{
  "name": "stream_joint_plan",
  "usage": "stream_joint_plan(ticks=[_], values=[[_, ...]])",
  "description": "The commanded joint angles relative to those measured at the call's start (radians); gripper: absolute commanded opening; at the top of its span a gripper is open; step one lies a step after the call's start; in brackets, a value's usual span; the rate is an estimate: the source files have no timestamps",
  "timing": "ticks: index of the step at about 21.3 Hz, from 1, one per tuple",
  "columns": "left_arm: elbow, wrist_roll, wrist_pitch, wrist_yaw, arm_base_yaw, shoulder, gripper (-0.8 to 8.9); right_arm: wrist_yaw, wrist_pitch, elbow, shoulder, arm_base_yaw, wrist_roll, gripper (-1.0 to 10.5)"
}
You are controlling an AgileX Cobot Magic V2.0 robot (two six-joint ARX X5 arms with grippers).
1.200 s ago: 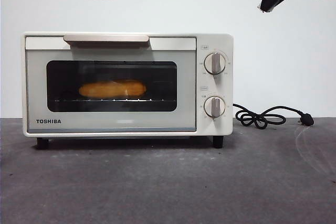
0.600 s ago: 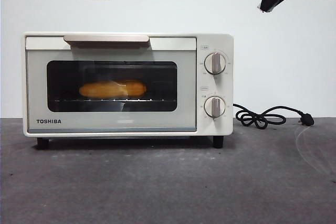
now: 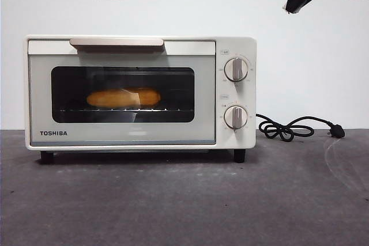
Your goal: Take the corn from the table,put the corn in the oven
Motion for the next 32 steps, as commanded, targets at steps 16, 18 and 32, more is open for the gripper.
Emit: stream_joint_plan(ticks=[16, 18, 32], values=[[-0.006, 0.008, 0.01, -0.003, -0.001, -0.002, -0.03, 0.076, 0.485, -0.214, 0.005, -0.229, 0.137, 0.0], [-0.006, 0.008, 0.01, -0.003, -0.001, -0.002, -0.03, 0.076, 0.507, -0.301, -0.001, -0.285, 0.16, 0.0], [-0.006, 0.008, 0.01, -0.003, -0.001, -0.002, -0.04, 0.081, 0.838, -0.957, -0.521, -0.464, 0.185, 0.0]])
